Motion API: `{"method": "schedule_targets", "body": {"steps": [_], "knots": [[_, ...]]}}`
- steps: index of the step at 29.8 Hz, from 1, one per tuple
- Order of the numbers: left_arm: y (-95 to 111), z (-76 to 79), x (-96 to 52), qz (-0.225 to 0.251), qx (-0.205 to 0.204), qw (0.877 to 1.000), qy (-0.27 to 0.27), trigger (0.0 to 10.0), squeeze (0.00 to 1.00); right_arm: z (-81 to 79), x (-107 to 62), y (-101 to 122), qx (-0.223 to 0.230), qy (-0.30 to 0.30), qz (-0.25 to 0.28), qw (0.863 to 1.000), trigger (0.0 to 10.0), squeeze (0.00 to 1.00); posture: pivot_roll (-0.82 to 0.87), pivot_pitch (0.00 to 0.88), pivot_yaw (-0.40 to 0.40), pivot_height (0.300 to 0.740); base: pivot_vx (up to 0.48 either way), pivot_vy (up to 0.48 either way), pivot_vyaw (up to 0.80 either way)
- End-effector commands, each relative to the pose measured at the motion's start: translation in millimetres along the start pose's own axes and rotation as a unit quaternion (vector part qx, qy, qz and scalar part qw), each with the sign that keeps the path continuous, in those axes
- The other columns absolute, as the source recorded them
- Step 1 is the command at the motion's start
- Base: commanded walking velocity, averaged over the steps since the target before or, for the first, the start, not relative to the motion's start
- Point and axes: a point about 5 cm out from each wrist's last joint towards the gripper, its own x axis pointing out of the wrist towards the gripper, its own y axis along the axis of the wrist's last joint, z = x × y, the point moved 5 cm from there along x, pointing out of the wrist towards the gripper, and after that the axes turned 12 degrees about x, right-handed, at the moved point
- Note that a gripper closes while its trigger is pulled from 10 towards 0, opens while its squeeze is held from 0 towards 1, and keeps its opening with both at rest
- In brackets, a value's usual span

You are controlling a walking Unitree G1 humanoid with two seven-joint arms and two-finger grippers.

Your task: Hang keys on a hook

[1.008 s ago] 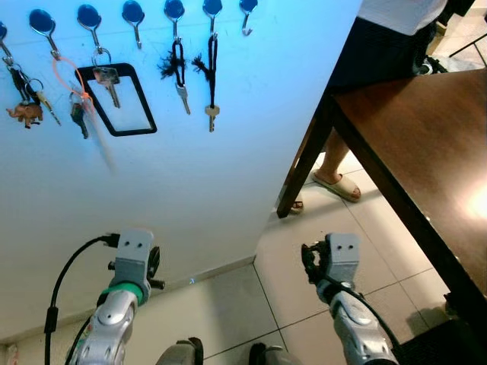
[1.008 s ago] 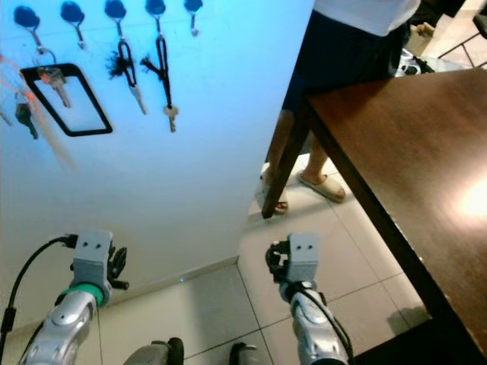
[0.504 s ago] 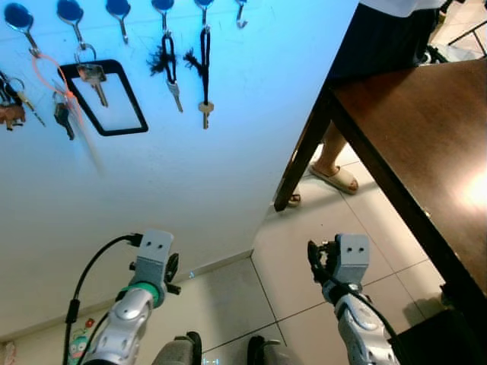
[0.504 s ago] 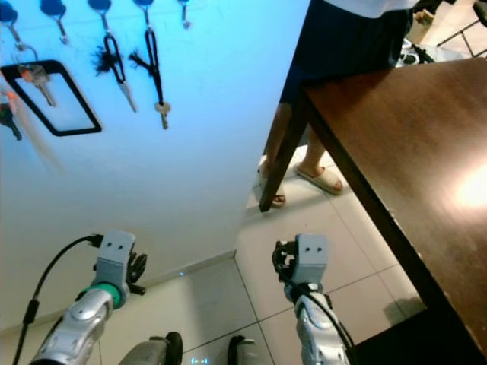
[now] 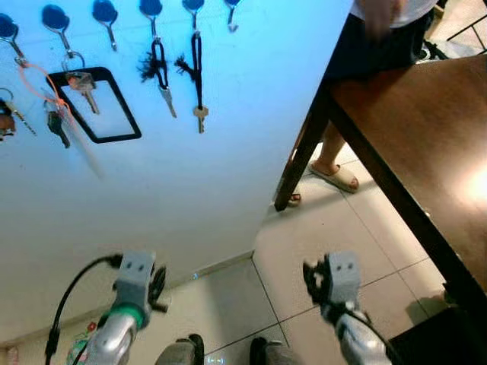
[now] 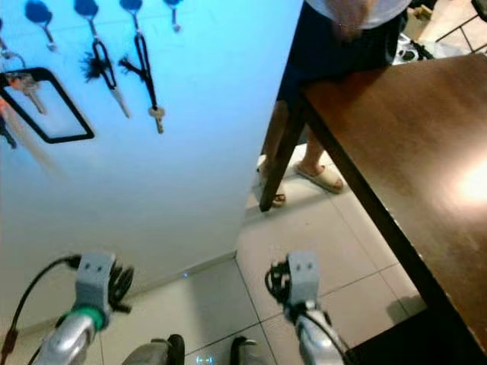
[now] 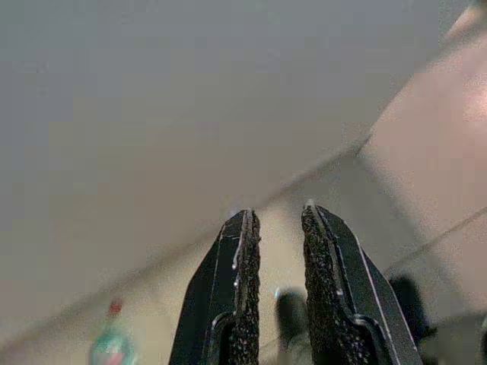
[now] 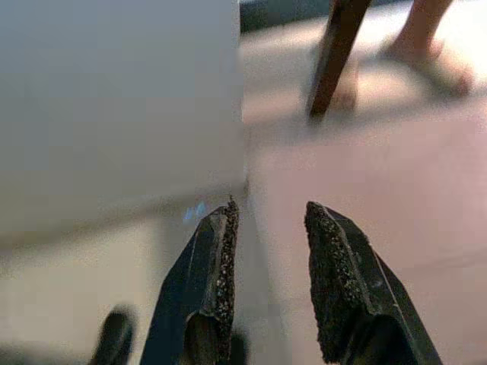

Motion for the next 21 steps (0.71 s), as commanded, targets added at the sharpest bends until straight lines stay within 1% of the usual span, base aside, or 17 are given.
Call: {"method": "schedule_targets", "body": {"steps": [1,2,3,4,5,7,8,11,13,15,18,20,21], "knots": [[-9.4,4.5,-4.3,-0.009,0.037,0.999,-0.005,10.0,0.0,3.9,-2.7,-7.0,0.011,-0.006,-0.014,1.0,10.0,0.0,0.06,0.106,0.047,0.74,0.0,0.0,0.0],[-9.4,4.5,-4.3,-0.009,0.037,0.999,-0.005,10.0,0.0,3.9,-2.7,-7.0,0.011,-0.006,-0.014,1.0,10.0,0.0,0.06,0.106,0.047,0.74,0.0,0.0,0.0],[-11.6,-1.4,-5.1,-0.009,0.024,1.0,0.013,10.0,0.0,1.0,-0.8,-4.9,0.01,-0.002,-0.012,1.0,10.0,0.0,0.06,0.102,0.045,0.74,0.0,0.0,0.0],[-13.3,-8.0,-5.1,-0.011,-0.01,0.999,0.033,10.0,0.0,-3.7,2.4,1.1,0.006,0.006,-0.003,1.0,10.0,0.0,0.06,0.097,0.045,0.74,0.0,0.0,0.0],[-13.3,-8.0,-5.1,-0.011,-0.01,0.999,0.033,10.0,0.0,-3.7,2.4,1.1,0.006,0.006,-0.003,1.0,10.0,0.0,0.06,0.097,0.045,0.74,0.0,0.0,0.0],[-12.6,-17.2,-3.5,-0.012,-0.064,0.996,0.064,10.0,0.0,-12.5,9.8,16.1,-0.002,0.023,0.019,1.0,10.0,0.0,0.06,0.085,0.037,0.74,0.0,0.0,0.0],[-11.3,-19.3,-2.7,-0.011,-0.075,0.995,0.07,10.0,0.0,-15.7,12.5,21.6,-0.004,0.028,0.028,0.999,10.0,0.0,0.07,0.076,0.032,0.74,0.0,0.0,0.0],[-10.0,-21.6,-1.4,-0.01,-0.074,0.994,0.079,10.0,0.0,-18.3,15.0,26.0,-0.002,0.032,0.035,0.999,10.0,0.0,0.07,0.072,0.031,0.74,0.0,0.0,0.0],[-5.3,-28.1,0.8,-0.003,-0.071,0.992,0.1,10.0,0.0,-23.1,20.7,33.3,0.007,0.039,0.045,0.998,10.0,0.0,0.07,0.053,0.024,0.74,0.0,0.0,0.0],[-5.3,-28.1,0.8,-0.003,-0.071,0.992,0.1,10.0,0.0,-23.1,20.7,33.3,0.007,0.039,0.045,0.998,10.0,0.0,0.07,0.053,0.024,0.74,0.0,0.0,0.0],[-3.6,-36.3,2.6,0.002,-0.055,0.991,0.125,10.0,0.0,-28.6,25.8,36.4,0.015,0.042,0.047,0.998,10.0,0.0,0.07,0.013,0.017,0.74,0.0,0.0,0.0],[0.2,-37.3,6.2,0.001,-0.04,0.99,0.137,10.0,0.0,-26.1,29.1,39.1,0.009,0.038,0.042,0.998,10.0,0.0,0.09,0.006,0.016,0.74,0.0,0.0,0.0],[0.2,-37.3,6.2,0.001,-0.04,0.99,0.137,10.0,0.0,-26.1,29.1,39.1,0.009,0.038,0.042,0.998,10.0,0.0,0.09,0.006,0.016,0.74,0.0,0.0,0.0]]}}
